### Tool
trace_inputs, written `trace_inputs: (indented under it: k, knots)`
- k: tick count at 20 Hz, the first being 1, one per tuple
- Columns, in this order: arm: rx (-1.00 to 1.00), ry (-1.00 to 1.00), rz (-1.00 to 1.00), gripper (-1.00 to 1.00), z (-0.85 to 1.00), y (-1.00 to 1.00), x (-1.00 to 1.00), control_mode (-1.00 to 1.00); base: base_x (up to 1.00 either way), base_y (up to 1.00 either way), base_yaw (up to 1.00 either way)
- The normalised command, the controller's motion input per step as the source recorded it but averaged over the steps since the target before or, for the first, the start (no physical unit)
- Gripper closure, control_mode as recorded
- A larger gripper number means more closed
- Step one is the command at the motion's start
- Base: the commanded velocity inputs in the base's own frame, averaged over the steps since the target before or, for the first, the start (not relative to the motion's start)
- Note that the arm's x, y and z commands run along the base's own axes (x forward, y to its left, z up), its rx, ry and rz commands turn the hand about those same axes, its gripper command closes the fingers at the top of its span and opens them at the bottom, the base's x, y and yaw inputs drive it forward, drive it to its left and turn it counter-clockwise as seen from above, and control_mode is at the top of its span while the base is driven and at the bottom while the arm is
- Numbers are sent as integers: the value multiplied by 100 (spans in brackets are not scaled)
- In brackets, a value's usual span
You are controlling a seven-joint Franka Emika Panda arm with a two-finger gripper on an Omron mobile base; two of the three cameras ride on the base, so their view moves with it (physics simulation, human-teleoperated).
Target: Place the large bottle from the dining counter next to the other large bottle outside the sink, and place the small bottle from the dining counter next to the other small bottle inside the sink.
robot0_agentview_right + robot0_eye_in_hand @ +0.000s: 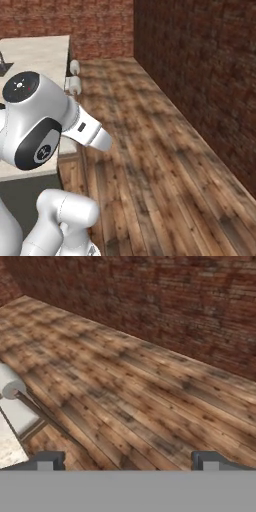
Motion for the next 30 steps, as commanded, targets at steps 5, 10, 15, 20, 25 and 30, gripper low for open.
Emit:
trace_inputs:
  k: [5,10,15,20,25,30]
  knots:
    - [0,0,0,-100,0,0,0,100,-12,0,25]
    - [0,0,0,-100,0,0,0,100,-12,0,25]
    - [0,0,0,-100,0,0,0,100,-11,0,25]
    - [0,0,0,-100,0,0,0,100,-11,0,25]
    - [0,0,0,-100,0,0,0,100,-11,0,25]
    - [0,0,0,-100,0,0,0,100,-11,0,25]
